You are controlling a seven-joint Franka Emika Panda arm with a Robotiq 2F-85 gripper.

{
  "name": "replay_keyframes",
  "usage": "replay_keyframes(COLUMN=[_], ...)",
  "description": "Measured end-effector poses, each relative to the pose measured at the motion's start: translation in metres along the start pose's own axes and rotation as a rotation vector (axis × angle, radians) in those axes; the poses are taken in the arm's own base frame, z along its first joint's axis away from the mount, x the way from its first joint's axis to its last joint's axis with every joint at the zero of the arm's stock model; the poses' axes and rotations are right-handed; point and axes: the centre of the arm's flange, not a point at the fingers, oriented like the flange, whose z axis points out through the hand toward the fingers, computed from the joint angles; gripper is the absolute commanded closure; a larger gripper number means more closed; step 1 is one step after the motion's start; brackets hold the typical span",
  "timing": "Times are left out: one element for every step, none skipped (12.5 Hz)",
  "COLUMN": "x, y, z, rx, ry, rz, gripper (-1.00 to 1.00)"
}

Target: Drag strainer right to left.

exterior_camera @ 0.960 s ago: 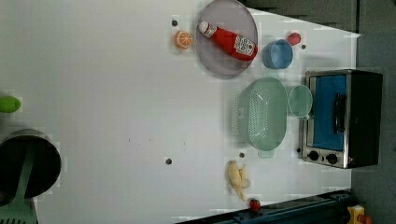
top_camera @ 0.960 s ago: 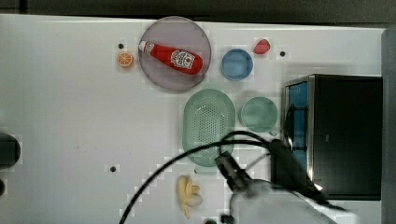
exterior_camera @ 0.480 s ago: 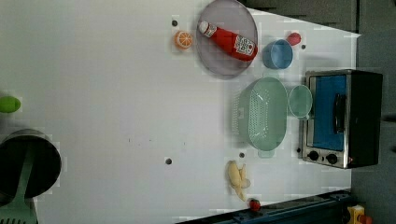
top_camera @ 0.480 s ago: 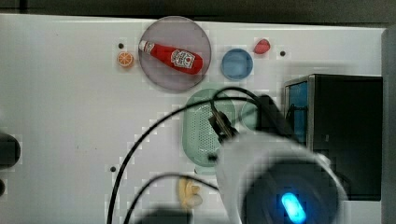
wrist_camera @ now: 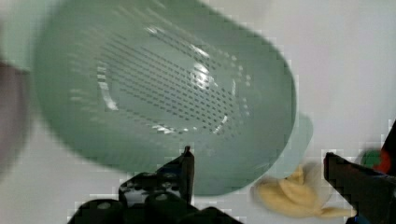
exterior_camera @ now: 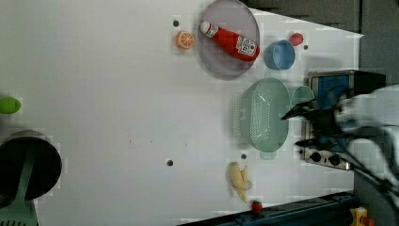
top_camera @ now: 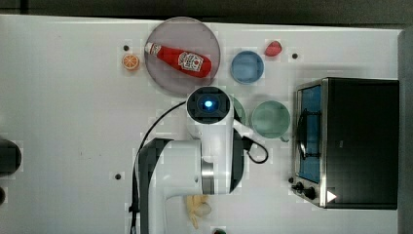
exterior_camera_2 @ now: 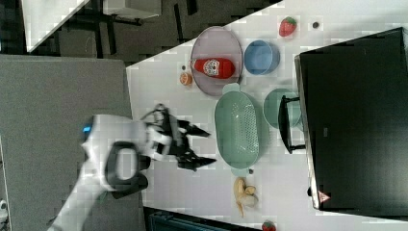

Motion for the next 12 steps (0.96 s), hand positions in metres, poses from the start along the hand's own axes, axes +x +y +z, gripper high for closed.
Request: replay_keyframes(x=[-0.003,-0.004,-0.005,-0.005,-0.005,-0.003,-0.001,0.004,0.009,0.011,0.012,0.008], y=[0.000,0.005,0.010,0.009,0.006,0.002,-0.004,-0.009,-0.015,-0.022,-0.030,-0.032], z=[0.027,0.046,0.059,0.065,0.068,0.067,0.066,0.072,0.084,0.105,0.127,0.150], rx=[-0.020,-0.014,0.011,0.056,0.094,0.145,0.193,0.224,0.243,0.225,0.215,0.201], ry=[-0.006,-0.005,-0.002,0.009,0.016,0.020,0.027,0.035,0.039,0.033,0.027,0.018], rz=[0.042,0.082,0.125,0.150,0.159,0.179,0.194,0.204,0.214,0.217,0.218,0.220], gripper=[-1.00,-1.00,-1.00,-1.00,-1.00,-1.00,-1.00,-1.00,-1.00,-1.00,-1.00,-1.00])
